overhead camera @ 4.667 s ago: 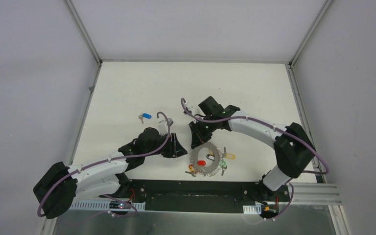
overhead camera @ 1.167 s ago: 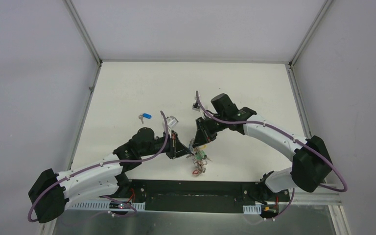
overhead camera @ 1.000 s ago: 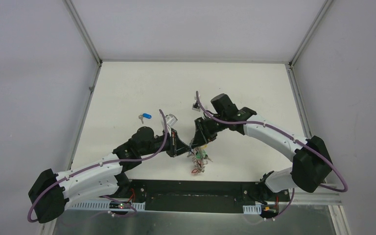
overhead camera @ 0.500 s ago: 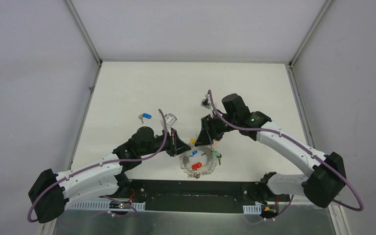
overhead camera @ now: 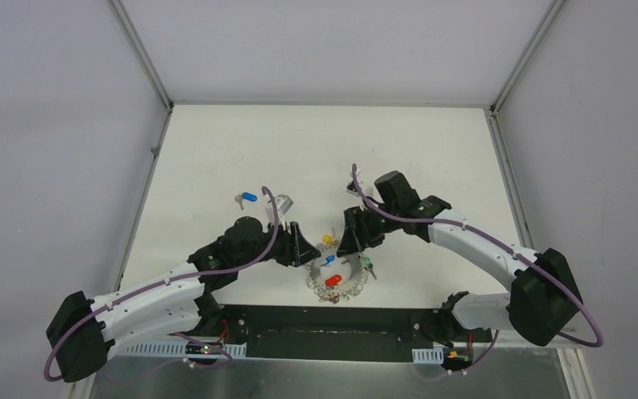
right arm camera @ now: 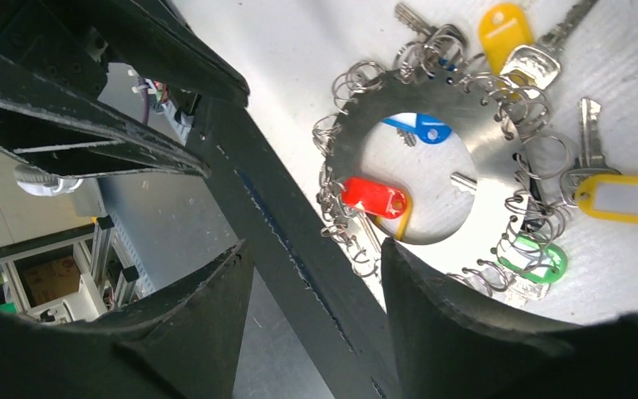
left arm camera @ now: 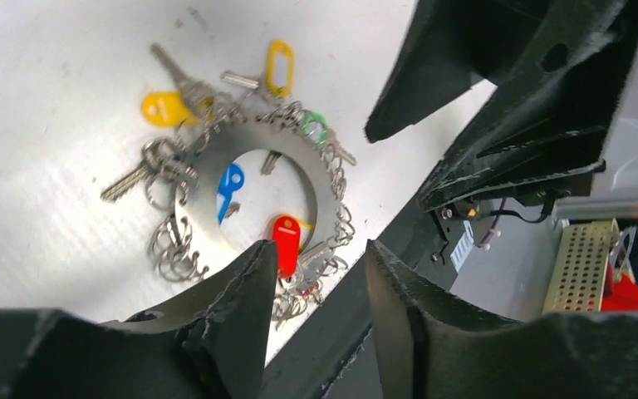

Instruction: Put the keys on the keyring

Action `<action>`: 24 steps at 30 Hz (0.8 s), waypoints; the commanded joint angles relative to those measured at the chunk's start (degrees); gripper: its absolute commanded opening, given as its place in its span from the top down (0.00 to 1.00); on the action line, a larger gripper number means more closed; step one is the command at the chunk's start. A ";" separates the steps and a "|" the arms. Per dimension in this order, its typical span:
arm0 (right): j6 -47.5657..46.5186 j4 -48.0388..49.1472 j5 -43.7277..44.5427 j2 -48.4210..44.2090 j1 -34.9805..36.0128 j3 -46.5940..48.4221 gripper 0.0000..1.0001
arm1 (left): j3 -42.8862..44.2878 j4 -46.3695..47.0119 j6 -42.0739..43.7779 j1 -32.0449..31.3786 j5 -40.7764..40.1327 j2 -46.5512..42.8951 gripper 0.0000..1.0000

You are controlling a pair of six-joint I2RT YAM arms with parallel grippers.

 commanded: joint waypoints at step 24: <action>3.06 -1.91 5.35 7.53 0.05 -1.05 0.40 | -1.46 -13.41 -28.44 -0.72 -1.17 13.02 0.43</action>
